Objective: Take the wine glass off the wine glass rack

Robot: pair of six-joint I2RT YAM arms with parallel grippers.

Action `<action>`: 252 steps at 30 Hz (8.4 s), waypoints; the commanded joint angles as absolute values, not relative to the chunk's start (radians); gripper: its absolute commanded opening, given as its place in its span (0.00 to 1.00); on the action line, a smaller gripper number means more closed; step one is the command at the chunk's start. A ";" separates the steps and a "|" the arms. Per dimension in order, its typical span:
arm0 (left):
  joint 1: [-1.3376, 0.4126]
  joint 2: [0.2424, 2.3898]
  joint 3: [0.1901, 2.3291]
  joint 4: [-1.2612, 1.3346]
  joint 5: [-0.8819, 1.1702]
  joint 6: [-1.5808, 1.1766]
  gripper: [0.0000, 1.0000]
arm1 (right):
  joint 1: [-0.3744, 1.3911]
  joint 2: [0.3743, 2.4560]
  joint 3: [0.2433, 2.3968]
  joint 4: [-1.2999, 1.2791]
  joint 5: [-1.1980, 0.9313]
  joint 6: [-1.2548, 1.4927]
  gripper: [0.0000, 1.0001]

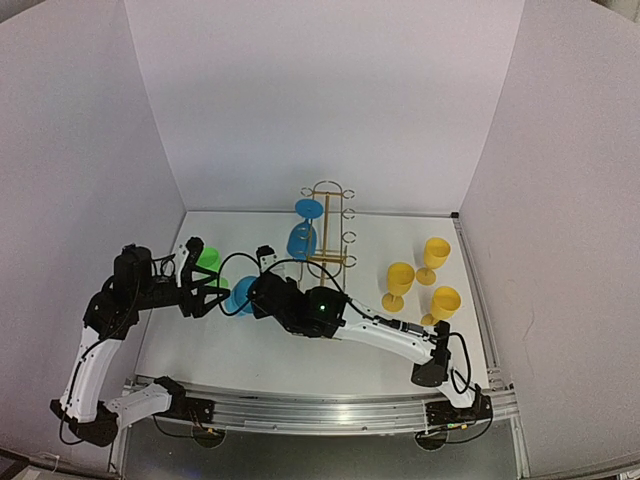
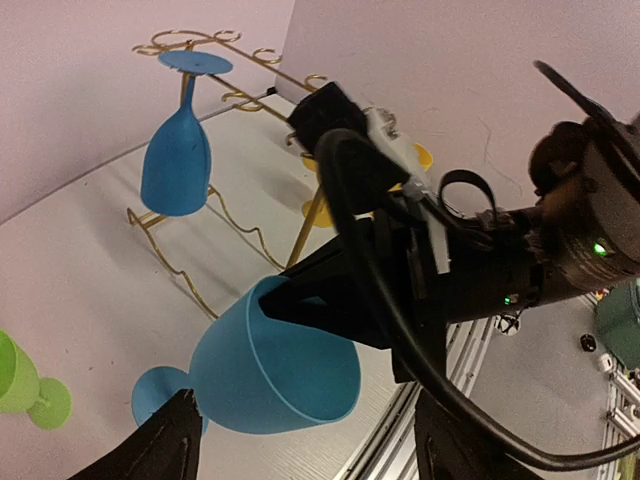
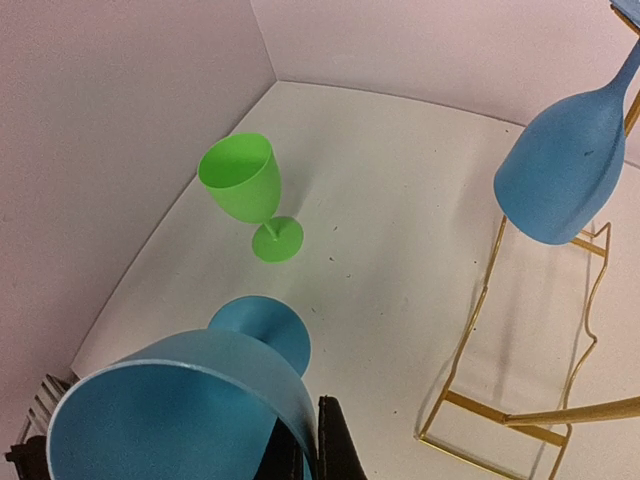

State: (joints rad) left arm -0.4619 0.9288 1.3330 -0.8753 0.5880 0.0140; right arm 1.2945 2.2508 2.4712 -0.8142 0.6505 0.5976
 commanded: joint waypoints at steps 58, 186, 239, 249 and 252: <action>-0.191 1.209 1.182 -1.025 0.165 0.414 0.00 | 1.279 2.219 2.422 -0.591 0.444 0.575 0.47; -0.307 1.849 1.770 0.073 0.849 -0.996 0.79 | 1.001 1.586 1.829 -0.503 0.597 0.520 0.51; -0.483 2.069 2.268 -0.624 0.610 -0.779 0.44 | 0.992 1.597 1.802 -0.514 0.536 0.562 0.48; -0.487 2.072 2.274 -0.625 0.625 -0.777 0.35 | 0.992 1.600 1.803 -0.514 0.537 0.562 0.47; -0.489 2.063 2.264 -0.634 0.634 -0.779 0.35 | 0.991 1.599 1.802 -0.514 0.540 0.561 0.47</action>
State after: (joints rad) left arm -0.4802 2.0674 2.2440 -0.6460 0.6179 -0.7826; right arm 0.9970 1.6039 1.7966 -0.5209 0.5415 0.5510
